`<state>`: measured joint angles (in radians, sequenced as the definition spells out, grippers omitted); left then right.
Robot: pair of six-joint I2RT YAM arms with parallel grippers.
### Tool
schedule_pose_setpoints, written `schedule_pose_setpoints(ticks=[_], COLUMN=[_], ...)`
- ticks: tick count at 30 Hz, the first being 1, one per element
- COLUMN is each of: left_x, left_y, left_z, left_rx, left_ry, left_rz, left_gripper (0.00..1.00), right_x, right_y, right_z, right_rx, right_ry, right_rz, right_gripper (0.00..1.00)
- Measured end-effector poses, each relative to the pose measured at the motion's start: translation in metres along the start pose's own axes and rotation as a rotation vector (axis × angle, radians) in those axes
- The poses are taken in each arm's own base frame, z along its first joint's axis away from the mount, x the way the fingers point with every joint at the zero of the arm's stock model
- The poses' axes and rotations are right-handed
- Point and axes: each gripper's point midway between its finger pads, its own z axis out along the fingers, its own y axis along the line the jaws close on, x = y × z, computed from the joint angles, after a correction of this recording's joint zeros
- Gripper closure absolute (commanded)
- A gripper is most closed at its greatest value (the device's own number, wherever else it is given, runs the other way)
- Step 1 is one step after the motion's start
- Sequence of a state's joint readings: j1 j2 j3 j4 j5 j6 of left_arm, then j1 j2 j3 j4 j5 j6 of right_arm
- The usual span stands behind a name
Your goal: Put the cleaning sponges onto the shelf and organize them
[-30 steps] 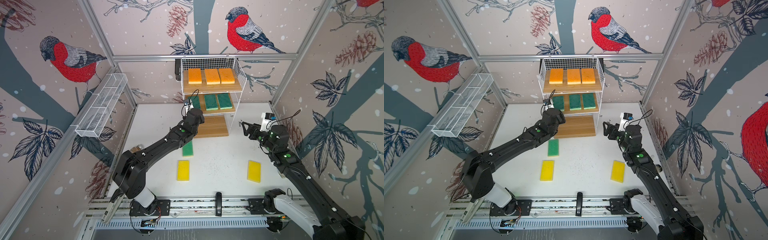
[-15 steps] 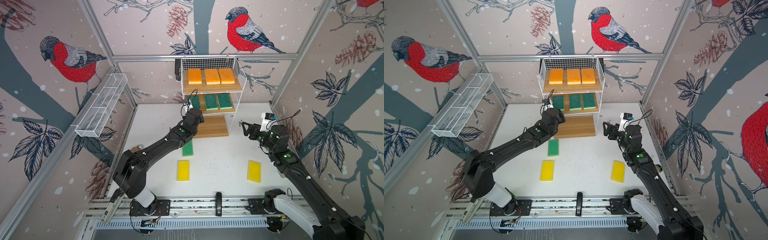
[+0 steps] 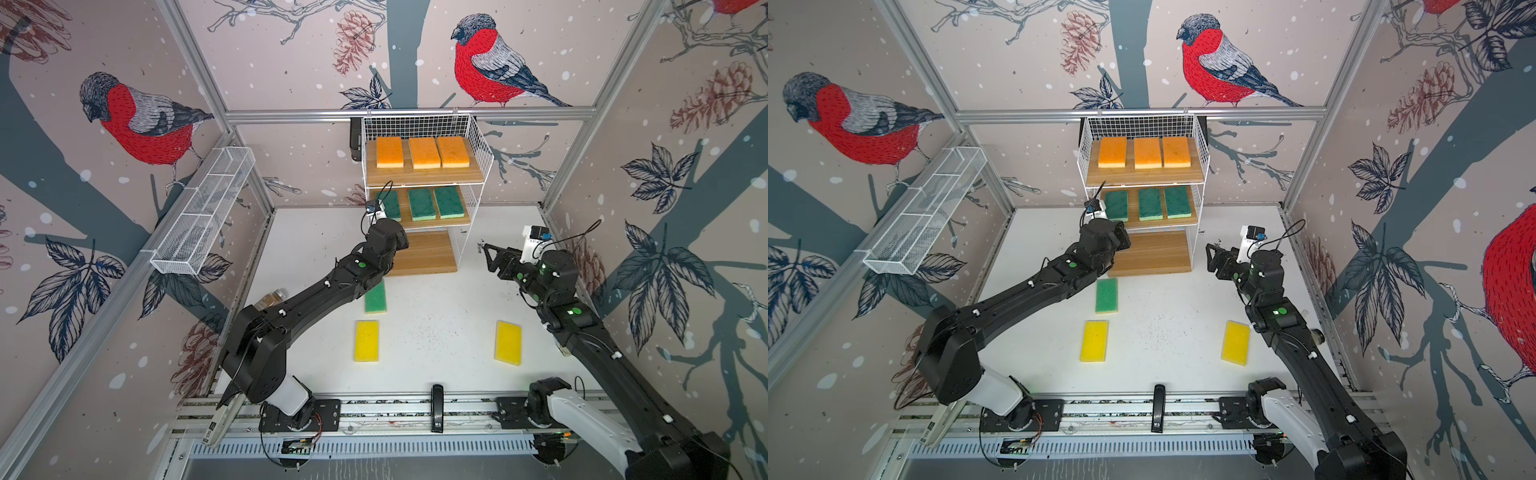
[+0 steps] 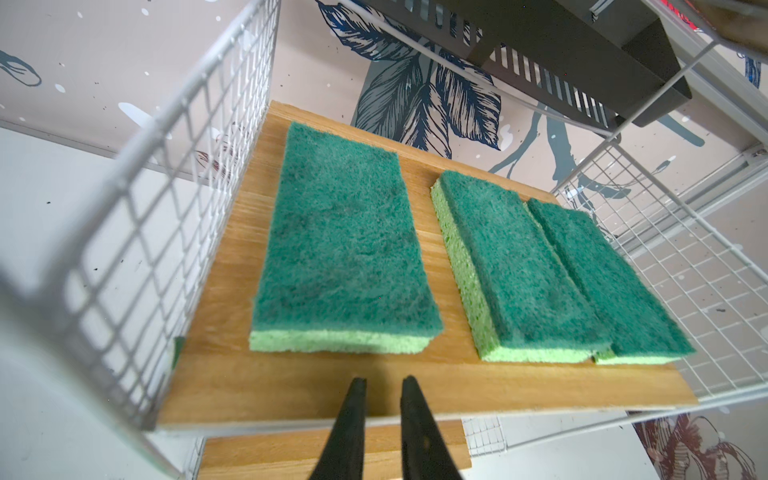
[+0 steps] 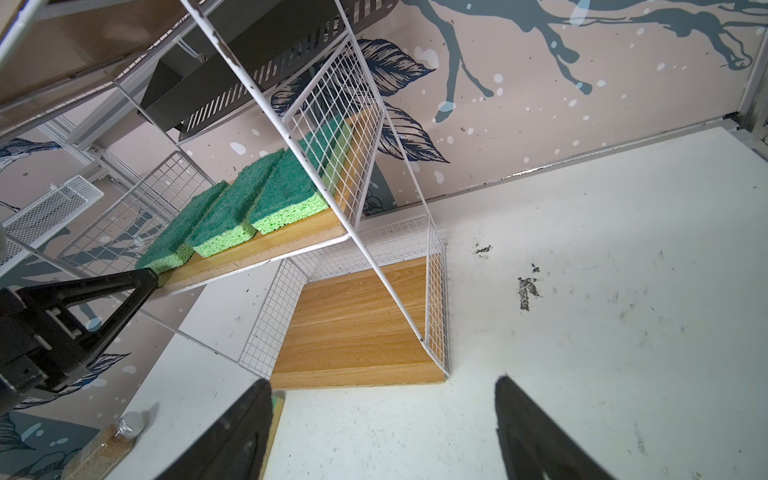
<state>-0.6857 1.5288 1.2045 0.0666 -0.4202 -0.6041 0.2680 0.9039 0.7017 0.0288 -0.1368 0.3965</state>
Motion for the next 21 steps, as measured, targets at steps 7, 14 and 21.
schedule_pose_setpoints(ticks=[7, 14, 21], left_x=[-0.016, -0.019, 0.007], left_y=[-0.011, 0.001, 0.022], left_z=[-0.033, -0.072, -0.086], left_rx=[0.082, 0.103, 0.064], left_ry=[-0.007, -0.011, 0.098], left_rz=[0.034, 0.074, 0.167], left_gripper=[0.66, 0.44, 0.32], right_x=[0.002, 0.004, 0.014], right_y=[-0.002, -0.002, 0.002], right_z=[0.003, 0.003, -0.001], right_rx=[0.005, 0.009, -0.003], right_ry=[0.01, 0.019, 0.052], right_rz=[0.005, 0.006, 0.007], right_gripper=[0.15, 0.12, 0.09])
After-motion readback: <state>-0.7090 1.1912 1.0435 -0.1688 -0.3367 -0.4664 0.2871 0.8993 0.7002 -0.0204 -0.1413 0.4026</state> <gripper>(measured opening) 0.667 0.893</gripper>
